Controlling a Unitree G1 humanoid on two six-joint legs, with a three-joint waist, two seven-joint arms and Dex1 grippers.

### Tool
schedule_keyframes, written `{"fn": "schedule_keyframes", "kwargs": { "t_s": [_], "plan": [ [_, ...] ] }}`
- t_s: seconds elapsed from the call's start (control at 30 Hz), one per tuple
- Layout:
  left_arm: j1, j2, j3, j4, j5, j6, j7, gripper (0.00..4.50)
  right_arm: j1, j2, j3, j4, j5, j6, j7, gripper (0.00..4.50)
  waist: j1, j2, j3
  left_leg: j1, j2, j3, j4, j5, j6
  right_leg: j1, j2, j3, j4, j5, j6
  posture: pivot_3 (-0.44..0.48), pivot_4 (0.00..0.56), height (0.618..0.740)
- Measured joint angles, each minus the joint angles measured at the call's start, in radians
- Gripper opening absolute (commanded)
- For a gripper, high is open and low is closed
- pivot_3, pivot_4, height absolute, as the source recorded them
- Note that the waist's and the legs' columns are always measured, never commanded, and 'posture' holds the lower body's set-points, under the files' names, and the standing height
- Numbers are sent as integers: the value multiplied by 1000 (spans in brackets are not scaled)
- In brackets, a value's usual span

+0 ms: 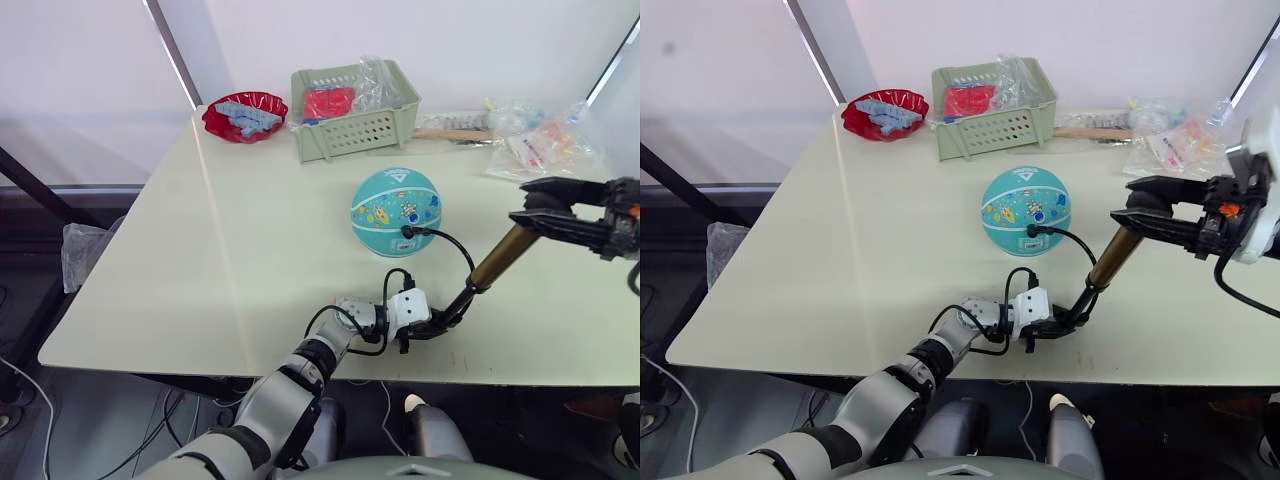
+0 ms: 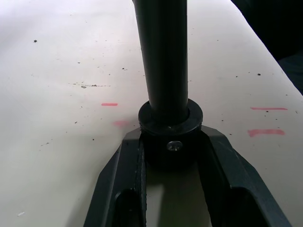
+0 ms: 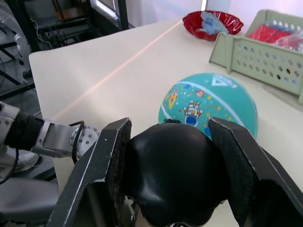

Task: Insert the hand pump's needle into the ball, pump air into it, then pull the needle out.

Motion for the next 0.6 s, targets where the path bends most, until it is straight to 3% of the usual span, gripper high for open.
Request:
{"fn": "schedule_keyframes", "kwargs": {
  "t_s": [0.23, 0.43, 0.6],
  "plan": [
    [0, 0, 0, 0, 0, 0, 0, 1104, -30, -20, -8, 17, 19, 8, 0, 2092, 0, 0, 0, 0, 0, 0, 0, 0, 0, 0, 0, 0, 0, 0, 0, 0, 150, 737],
    [2, 8, -2, 0, 1, 6, 1, 1104, 44, 31, -15, -17, -19, -63, 10, 2092, -3, -4, -4, 2, 1, -2, 0, -1, -1, 2, 1, -2, 0, 0, 0, 0, 150, 737],
    [3, 13, -4, 1, 8, 12, 6, 1104, 99, 108, 58, -30, -61, -91, -14, 2092, -4, -8, -8, 5, 2, -2, -1, -2, -4, 4, 0, -1, 1, -2, -4, 0, 150, 737]
  ]
}}
